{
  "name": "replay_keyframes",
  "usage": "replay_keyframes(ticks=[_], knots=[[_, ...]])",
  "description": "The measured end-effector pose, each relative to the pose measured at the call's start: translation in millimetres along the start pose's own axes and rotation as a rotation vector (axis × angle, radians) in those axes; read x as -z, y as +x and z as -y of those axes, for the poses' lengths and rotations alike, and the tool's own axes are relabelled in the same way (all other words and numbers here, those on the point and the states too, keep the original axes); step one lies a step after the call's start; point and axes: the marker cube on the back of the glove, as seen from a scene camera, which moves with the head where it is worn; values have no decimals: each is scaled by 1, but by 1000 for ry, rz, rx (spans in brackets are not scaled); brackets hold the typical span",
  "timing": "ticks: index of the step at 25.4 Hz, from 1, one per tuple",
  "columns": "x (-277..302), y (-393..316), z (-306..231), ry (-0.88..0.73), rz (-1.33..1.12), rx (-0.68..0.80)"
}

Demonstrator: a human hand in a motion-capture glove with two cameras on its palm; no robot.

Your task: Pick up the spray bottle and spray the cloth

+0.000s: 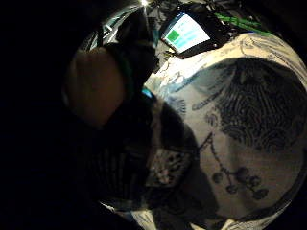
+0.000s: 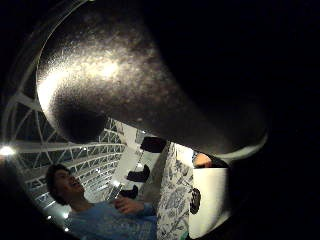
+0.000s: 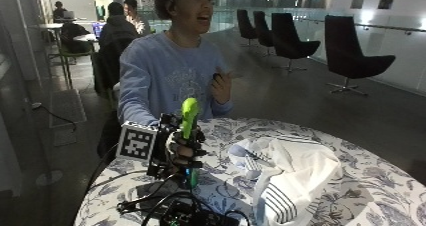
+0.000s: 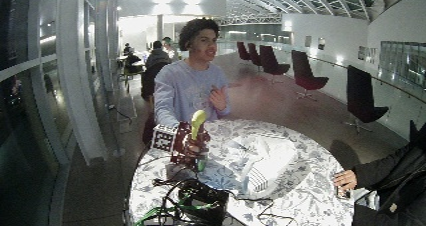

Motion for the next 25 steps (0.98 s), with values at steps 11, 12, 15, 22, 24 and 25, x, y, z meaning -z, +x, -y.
replay_keyframes(ticks=[11,12,15,22,24,25], knots=[[2,-61,-31,-445,131,40],[1,-64,-35,-482,149,25],[-5,-70,-46,-564,211,-24],[-25,-81,-52,-660,273,-75],[-30,-86,-50,-683,265,-77],[-33,-88,-49,-695,262,-80]])
